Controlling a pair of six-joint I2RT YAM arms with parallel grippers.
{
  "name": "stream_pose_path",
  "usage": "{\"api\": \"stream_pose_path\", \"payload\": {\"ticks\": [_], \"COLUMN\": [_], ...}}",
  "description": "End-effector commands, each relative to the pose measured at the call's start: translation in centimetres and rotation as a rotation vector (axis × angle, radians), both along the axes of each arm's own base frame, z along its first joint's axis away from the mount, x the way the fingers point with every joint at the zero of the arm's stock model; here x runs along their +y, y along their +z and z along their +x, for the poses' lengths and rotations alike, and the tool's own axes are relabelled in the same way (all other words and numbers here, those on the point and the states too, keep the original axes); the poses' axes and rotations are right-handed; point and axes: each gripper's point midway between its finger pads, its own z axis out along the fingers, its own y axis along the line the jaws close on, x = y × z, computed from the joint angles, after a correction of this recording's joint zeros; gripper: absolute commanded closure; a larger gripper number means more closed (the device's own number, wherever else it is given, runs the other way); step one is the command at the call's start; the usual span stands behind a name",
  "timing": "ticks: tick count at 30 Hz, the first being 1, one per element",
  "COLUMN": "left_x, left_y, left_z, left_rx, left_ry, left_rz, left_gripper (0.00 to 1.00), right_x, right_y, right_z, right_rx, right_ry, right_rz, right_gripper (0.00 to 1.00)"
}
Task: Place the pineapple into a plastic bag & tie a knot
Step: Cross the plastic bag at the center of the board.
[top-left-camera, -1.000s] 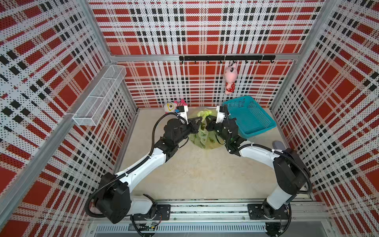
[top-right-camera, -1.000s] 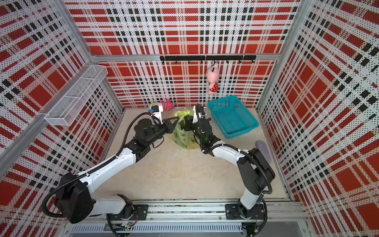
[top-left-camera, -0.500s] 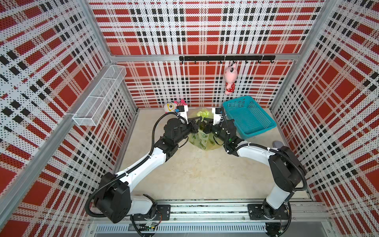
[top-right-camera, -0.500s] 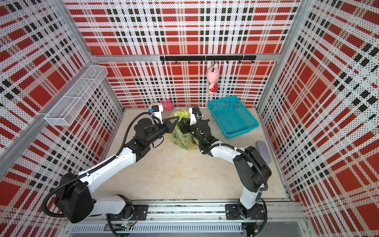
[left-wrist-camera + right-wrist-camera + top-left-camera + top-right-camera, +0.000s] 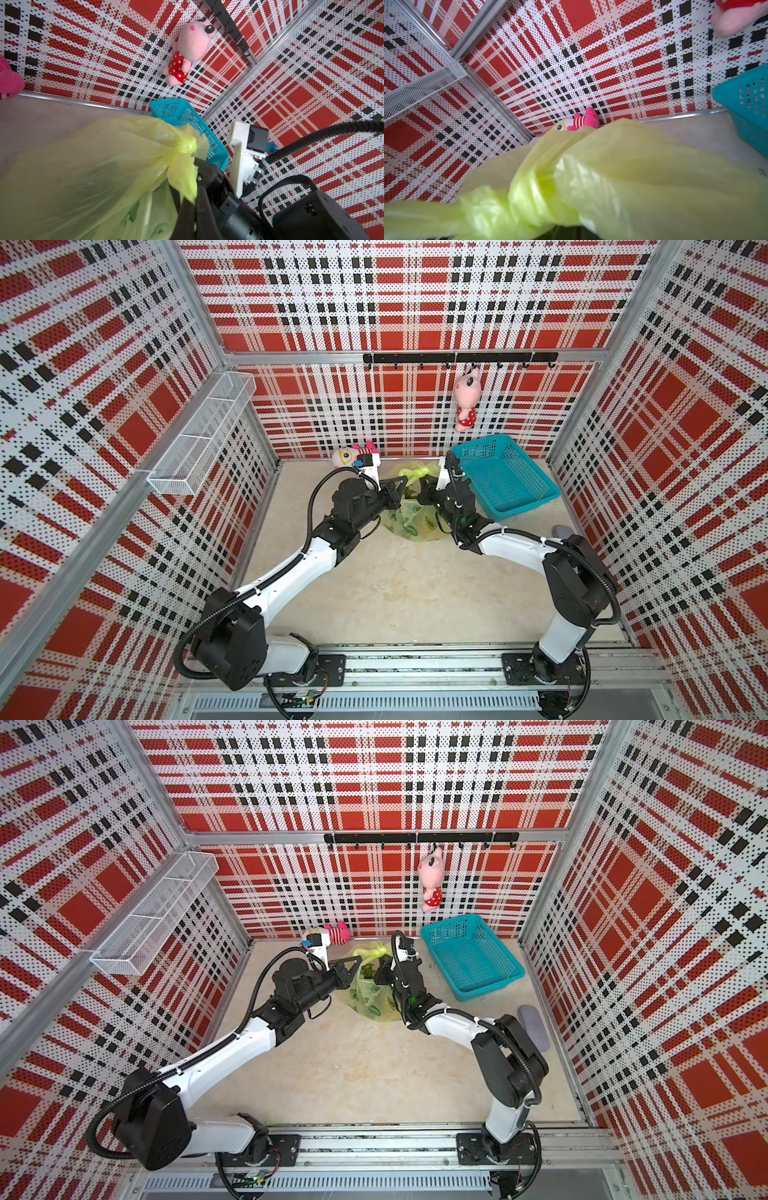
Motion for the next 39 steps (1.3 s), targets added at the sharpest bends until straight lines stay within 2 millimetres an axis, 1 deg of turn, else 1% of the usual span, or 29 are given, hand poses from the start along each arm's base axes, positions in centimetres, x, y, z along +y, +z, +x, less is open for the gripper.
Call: {"api": "stream_pose_path", "payload": {"ticks": [1,4,7,9,13,16,18,22,26,28,29,32,33,35,37,39], "left_x": [0.5,0.4,0.6,0.9,1.7,2.2,2.2,2.8,5.2,6.2,6.6,7.1,7.0,6.4,5.3,4.1], "left_y": [0.8,0.7,0.7,0.6,-0.3,-0.5,-0.4,-0.1,1.5,2.2,2.4,2.4,2.5,2.9,3.2,3.2], "left_z": [-0.1,0.0,0.2,0.4,1.1,1.5,1.8,2.6,3.0,2.8,2.5,1.6,1.2,0.6,0.1,0.0], "left_rx": [-0.028,-0.028,-0.033,-0.036,-0.025,-0.032,-0.054,-0.126,-0.218,-0.276,-0.311,-0.409,-0.44,-0.488,-0.522,-0.551], "left_ry": [0.008,0.005,0.008,0.013,0.025,0.024,0.007,-0.02,-0.006,-0.011,-0.014,-0.023,-0.035,-0.071,-0.135,-0.169], "left_rz": [0.001,0.005,0.027,0.051,0.097,0.132,0.169,0.251,0.275,0.281,0.295,0.334,0.344,0.345,0.338,0.358], "left_gripper": [1.0,1.0,1.0,1.0,1.0,1.0,0.94,0.71,0.5,0.39,0.32,0.15,0.1,0.05,0.01,0.02], "right_x": [-3.2,-3.1,-1.7,-1.1,-1.1,-0.8,-0.3,0.5,0.6,0.6,0.7,0.7,0.8,0.9,0.9,0.9], "right_y": [1.4,1.6,2.1,2.1,2.2,2.2,2.4,2.5,2.3,2.1,2.2,2.3,2.3,2.3,2.3,2.3], "right_z": [0.1,0.0,-0.3,-0.3,-0.1,0.0,0.0,-0.2,-0.2,-0.2,-0.3,-0.2,-0.2,-0.2,-0.2,-0.2], "right_rx": [-0.025,-0.032,-0.053,-0.046,-0.044,-0.044,-0.045,-0.04,-0.028,-0.024,-0.023,-0.023,-0.021,-0.02,-0.019,-0.019], "right_ry": [-0.128,-0.118,-0.021,0.026,0.045,0.066,0.095,0.144,0.15,0.151,0.154,0.155,0.158,0.162,0.161,0.163], "right_rz": [-0.001,0.003,0.018,0.03,0.047,0.042,0.033,0.02,0.013,0.011,0.011,0.01,0.01,0.01,0.009,0.009], "right_gripper": [1.0,1.0,1.0,1.0,1.0,1.0,1.0,1.0,1.0,1.0,1.0,1.0,1.0,1.0,1.0,1.0]}}
